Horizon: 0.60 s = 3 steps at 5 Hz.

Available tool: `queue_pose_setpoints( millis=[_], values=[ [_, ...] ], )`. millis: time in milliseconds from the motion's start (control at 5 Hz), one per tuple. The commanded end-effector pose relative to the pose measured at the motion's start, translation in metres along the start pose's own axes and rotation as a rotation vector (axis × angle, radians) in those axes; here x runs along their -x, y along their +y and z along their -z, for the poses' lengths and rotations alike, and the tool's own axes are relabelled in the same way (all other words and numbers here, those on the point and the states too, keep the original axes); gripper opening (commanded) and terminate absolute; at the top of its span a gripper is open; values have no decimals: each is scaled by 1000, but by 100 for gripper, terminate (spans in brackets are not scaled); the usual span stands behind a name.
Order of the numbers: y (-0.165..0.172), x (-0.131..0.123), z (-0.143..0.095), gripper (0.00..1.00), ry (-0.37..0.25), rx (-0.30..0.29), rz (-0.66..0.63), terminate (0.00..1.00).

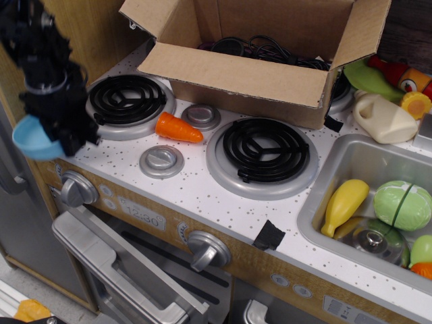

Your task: Pick up bowl and put in small4fbox

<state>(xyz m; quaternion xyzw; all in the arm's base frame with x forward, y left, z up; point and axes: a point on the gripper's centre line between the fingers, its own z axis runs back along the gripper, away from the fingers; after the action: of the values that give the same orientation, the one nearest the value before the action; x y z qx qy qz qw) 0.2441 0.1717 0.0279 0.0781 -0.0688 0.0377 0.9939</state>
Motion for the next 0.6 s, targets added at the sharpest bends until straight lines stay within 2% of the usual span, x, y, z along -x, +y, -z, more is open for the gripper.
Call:
queue_pose_setpoints(
  millis=[0,400],
  values=[
    [-14,-20,-63,0,-55,-101,-35,0],
    [-52,-69,-115,0,-241,-39,20,0]
  ],
)
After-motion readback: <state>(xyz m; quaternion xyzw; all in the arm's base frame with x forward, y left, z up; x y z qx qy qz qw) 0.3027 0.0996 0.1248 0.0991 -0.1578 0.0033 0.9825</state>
